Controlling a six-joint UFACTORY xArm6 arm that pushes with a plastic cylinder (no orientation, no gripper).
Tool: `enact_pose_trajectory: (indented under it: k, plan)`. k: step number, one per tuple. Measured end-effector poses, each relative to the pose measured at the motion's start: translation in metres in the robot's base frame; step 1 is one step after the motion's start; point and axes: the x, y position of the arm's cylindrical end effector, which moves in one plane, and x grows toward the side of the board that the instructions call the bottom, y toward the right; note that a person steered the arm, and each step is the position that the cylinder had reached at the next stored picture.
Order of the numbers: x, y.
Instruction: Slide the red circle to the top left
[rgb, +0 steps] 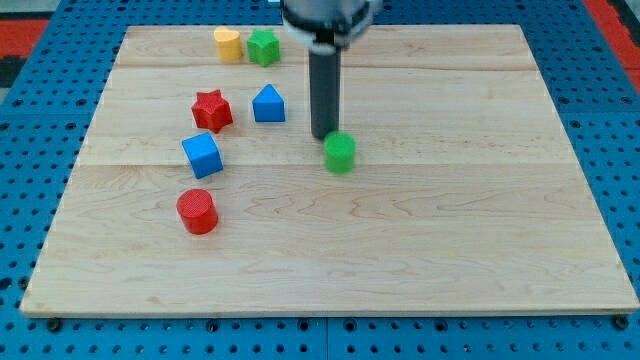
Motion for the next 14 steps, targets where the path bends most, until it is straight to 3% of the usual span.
enact_pose_trajectory:
  k: [1,2,3,4,5,6,7,8,9,10,11,13,14]
  plan:
    - [0.079,-0.01]
    - [0.123,-0.065]
    - [0.091,-0.155]
    - [0.056,-0.187]
    - [0.088,-0.173]
    - [0.119,-0.101]
    - [0.084,-0.103]
    - [0.054,-0.15]
    - [0.059,-0.201]
    - [0.0,-0.182]
    - [-0.063,-0.199]
    - [0.003,-0.166]
    - [0.016,-0.217]
